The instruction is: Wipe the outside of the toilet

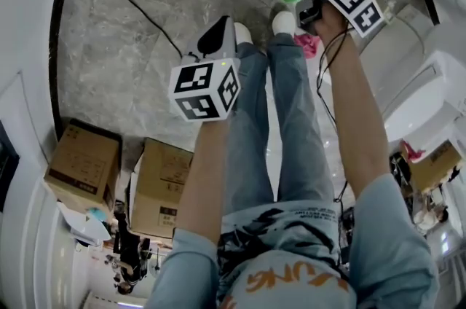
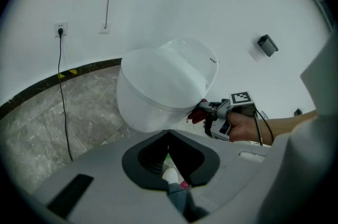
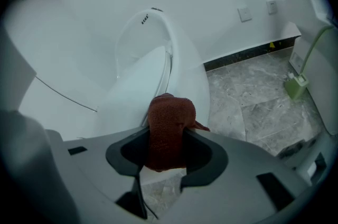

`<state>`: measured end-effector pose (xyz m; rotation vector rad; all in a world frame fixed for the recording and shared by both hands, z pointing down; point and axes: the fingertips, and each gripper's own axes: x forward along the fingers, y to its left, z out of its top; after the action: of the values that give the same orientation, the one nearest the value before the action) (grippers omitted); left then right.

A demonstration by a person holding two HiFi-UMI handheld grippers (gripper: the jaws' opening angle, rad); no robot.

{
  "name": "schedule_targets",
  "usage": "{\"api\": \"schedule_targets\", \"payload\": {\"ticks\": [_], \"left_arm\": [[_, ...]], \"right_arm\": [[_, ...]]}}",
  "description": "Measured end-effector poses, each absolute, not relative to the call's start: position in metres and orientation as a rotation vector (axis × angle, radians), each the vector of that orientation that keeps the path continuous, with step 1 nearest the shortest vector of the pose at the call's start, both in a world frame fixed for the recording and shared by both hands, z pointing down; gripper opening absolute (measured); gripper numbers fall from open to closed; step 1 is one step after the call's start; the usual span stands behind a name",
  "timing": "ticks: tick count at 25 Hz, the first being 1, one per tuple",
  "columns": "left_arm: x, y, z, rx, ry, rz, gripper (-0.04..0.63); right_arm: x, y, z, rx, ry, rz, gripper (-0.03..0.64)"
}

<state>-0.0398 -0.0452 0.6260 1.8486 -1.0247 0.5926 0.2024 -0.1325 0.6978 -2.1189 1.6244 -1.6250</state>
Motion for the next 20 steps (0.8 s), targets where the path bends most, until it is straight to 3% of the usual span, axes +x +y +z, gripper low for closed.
{"api": "schedule_targets", "payload": {"ticks": [12,20], "left_arm": [[-0.049,-0.041,0.635,1.777,-1.104,0.575,0.002],[-0.036,-0.036,0.642,1.732,-1.119,0.601,0.002]], "right_arm": [[0.109,-0.097,0.727,-1.97,1.674,-1.889,0.155],[0.027,-0.079,0.728,-1.67,2.095,-2.071,0.158]]}}
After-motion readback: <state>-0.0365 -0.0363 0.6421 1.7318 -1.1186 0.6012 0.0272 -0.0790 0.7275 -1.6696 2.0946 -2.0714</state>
